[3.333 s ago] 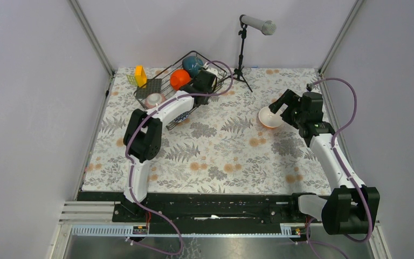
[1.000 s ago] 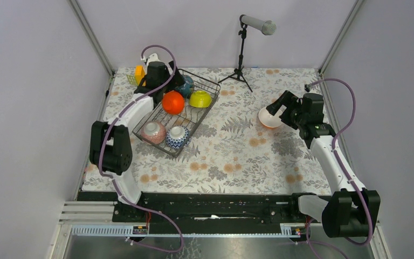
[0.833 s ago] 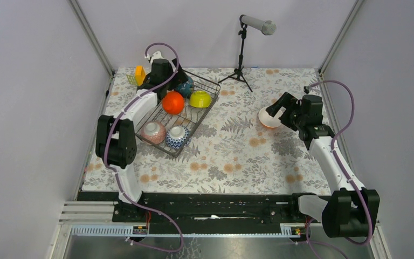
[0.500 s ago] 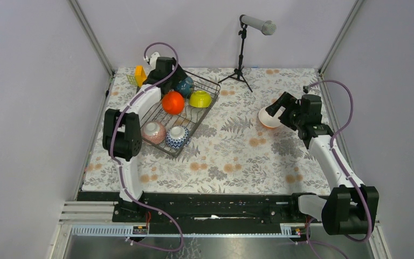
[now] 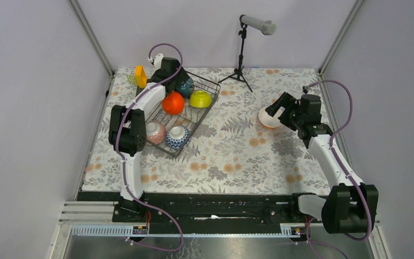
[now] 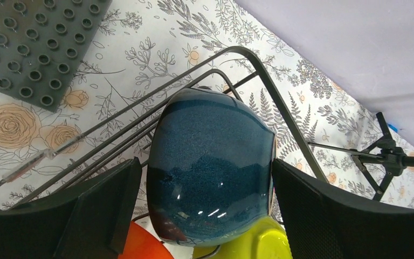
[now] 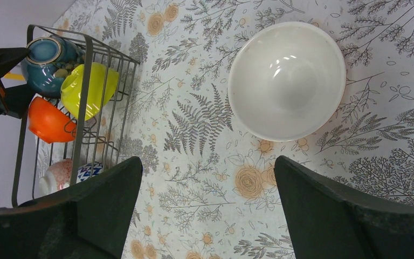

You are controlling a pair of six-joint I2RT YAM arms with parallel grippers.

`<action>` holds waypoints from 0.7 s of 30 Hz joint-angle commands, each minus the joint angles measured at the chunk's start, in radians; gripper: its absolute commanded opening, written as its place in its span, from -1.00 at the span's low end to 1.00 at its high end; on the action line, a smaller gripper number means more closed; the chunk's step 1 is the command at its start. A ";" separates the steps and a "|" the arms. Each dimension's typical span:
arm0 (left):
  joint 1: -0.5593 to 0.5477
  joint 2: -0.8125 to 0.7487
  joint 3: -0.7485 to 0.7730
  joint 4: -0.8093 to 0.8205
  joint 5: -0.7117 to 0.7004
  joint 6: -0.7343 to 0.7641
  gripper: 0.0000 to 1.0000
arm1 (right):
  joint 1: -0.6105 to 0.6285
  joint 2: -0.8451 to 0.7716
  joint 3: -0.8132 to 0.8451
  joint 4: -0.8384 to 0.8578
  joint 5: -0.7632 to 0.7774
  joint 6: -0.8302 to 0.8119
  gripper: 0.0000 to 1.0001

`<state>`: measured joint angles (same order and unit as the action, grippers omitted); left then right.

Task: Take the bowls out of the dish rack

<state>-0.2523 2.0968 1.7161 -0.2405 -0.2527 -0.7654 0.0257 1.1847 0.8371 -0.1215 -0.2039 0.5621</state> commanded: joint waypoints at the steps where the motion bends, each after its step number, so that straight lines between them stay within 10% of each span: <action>1: -0.015 0.032 0.082 -0.006 -0.058 0.055 0.90 | -0.003 0.008 0.011 0.032 -0.009 -0.007 0.99; 12: -0.043 0.016 0.099 0.033 -0.085 0.143 0.21 | -0.004 0.006 0.019 0.032 -0.012 -0.002 0.99; 21: -0.041 -0.098 -0.015 0.196 0.014 0.123 0.13 | -0.003 0.003 0.014 0.031 -0.017 -0.003 0.99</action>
<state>-0.2878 2.1204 1.7573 -0.2226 -0.3069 -0.6312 0.0257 1.1923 0.8371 -0.1215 -0.2039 0.5625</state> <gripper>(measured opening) 0.801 0.994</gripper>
